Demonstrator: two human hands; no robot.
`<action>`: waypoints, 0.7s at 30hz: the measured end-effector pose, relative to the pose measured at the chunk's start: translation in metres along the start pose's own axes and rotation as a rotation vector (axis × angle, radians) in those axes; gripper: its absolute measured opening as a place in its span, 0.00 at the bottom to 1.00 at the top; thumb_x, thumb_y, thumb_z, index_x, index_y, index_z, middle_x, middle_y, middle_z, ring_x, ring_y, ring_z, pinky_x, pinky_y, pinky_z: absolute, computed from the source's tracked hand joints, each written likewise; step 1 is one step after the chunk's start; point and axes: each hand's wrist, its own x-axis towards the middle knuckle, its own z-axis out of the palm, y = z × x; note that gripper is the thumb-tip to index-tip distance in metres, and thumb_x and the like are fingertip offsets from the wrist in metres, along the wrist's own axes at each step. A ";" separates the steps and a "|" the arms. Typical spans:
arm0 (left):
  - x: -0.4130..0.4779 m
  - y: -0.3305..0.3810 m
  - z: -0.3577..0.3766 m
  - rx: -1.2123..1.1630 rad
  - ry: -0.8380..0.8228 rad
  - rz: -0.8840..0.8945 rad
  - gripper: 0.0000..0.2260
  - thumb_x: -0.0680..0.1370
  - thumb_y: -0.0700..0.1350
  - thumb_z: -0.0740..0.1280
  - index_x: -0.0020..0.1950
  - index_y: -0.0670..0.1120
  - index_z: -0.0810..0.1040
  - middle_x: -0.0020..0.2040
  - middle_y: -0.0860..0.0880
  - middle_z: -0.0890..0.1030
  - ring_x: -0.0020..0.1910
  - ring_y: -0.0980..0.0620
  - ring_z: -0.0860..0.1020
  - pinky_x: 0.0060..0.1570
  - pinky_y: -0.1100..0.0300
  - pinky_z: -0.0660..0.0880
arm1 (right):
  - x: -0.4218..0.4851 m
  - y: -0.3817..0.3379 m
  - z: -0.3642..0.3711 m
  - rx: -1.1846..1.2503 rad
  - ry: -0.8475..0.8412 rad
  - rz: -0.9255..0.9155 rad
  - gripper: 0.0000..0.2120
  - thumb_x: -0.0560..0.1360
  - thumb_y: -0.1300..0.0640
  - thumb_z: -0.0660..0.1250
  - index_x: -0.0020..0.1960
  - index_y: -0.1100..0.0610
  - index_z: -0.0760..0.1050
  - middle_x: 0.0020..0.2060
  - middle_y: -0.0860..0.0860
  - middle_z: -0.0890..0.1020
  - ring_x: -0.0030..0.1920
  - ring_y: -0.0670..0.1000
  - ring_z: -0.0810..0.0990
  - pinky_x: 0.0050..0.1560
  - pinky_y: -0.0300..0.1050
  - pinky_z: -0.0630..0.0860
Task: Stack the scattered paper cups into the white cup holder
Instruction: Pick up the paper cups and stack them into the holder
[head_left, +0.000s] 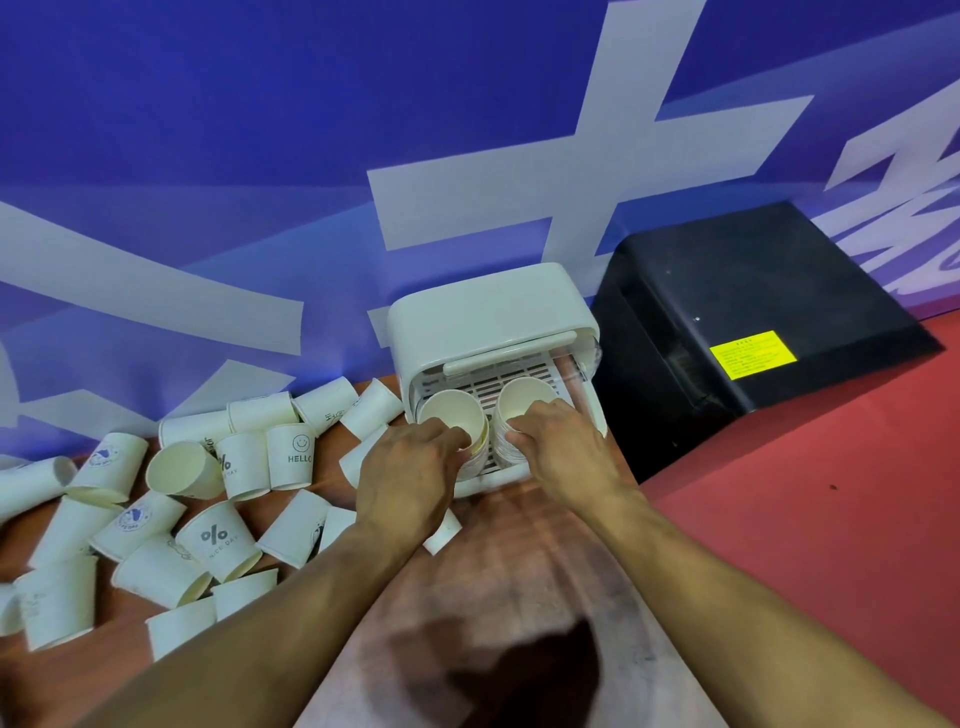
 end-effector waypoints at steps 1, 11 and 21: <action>0.000 -0.001 0.001 -0.004 -0.006 0.001 0.02 0.75 0.48 0.72 0.46 0.52 0.83 0.39 0.53 0.81 0.37 0.44 0.79 0.32 0.56 0.73 | 0.000 0.001 0.003 -0.005 -0.006 0.007 0.15 0.81 0.50 0.59 0.35 0.49 0.66 0.35 0.46 0.69 0.42 0.53 0.73 0.48 0.52 0.73; 0.001 -0.007 0.016 -0.016 -0.078 -0.020 0.06 0.77 0.50 0.68 0.44 0.51 0.83 0.40 0.52 0.81 0.39 0.46 0.79 0.36 0.54 0.75 | 0.006 0.004 0.016 0.128 -0.026 0.051 0.15 0.81 0.49 0.60 0.39 0.56 0.75 0.38 0.47 0.74 0.44 0.51 0.72 0.41 0.51 0.74; -0.004 -0.008 0.010 -0.159 -0.117 0.017 0.11 0.76 0.49 0.70 0.58 0.50 0.81 0.56 0.51 0.79 0.53 0.47 0.78 0.47 0.53 0.77 | 0.005 -0.006 0.018 0.041 -0.006 0.122 0.11 0.79 0.51 0.63 0.43 0.55 0.76 0.42 0.49 0.77 0.50 0.54 0.74 0.44 0.54 0.75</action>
